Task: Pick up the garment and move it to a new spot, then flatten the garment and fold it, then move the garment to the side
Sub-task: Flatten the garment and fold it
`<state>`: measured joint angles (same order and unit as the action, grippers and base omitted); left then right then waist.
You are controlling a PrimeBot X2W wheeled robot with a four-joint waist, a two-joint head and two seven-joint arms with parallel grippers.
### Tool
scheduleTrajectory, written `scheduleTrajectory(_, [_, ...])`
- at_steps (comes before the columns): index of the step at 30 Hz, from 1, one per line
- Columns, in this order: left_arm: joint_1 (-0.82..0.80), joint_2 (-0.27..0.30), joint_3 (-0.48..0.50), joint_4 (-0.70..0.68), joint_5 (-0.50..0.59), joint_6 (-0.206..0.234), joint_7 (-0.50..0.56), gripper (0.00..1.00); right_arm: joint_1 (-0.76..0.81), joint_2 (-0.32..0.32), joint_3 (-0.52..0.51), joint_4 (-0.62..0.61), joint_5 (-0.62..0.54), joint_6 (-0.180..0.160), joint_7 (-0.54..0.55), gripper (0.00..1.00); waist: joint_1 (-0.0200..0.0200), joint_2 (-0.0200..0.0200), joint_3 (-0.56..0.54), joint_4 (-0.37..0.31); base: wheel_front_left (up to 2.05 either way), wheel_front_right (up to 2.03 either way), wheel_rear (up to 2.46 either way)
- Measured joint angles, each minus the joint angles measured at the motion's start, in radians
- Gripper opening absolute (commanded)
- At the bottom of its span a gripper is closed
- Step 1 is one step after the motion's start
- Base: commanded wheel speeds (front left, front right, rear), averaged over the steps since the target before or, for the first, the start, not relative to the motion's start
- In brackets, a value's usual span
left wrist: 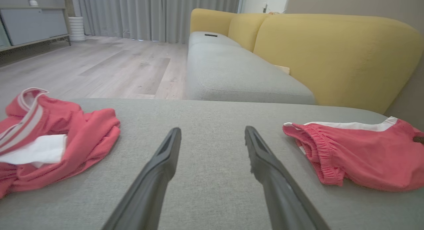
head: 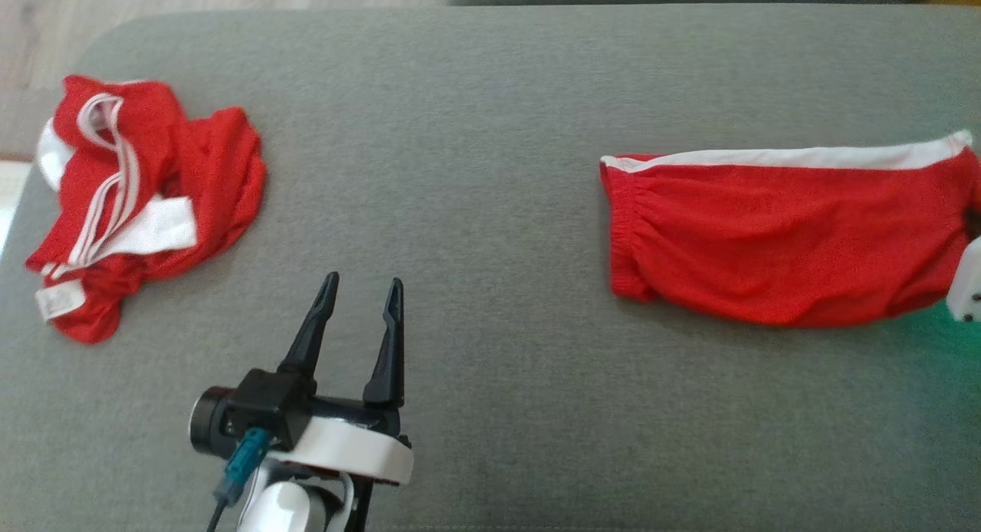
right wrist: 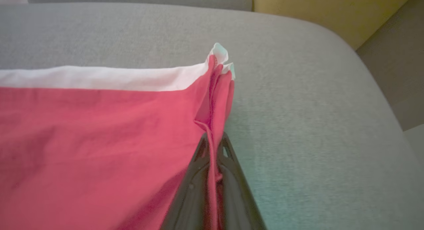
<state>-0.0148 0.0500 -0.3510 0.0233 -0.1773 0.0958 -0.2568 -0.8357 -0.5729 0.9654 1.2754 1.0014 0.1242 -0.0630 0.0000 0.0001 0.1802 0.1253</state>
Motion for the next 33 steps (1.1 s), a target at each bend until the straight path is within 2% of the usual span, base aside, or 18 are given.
scheduleTrajectory(6, [0.000,0.000,-0.006,0.016,0.000,0.000,0.000,1.00,-0.054,0.012,0.003,-0.006,-0.013,0.000,-0.028,0.00,0.0000,0.0000,-0.022,-0.040,0.00,0.00,0.00])
scheduleTrajectory(15, [0.025,0.000,-0.018,0.047,0.000,-0.009,0.000,1.00,-0.064,0.104,0.021,-0.120,-0.017,0.000,-0.053,0.00,0.0000,0.0000,-0.099,-0.047,0.00,0.00,0.00])
scheduleTrajectory(27, [0.073,0.001,-0.028,0.065,-0.003,-0.003,0.000,1.00,-0.049,0.239,0.028,-0.227,-0.014,0.000,-0.054,0.00,0.0000,0.0000,-0.147,0.041,0.00,0.00,0.00])
scheduleTrajectory(33, [0.077,0.002,-0.028,0.073,-0.013,0.001,0.000,1.00,0.006,0.308,0.033,-0.255,-0.014,0.000,-0.016,0.00,0.0000,0.0000,-0.144,0.083,0.00,0.00,0.00])
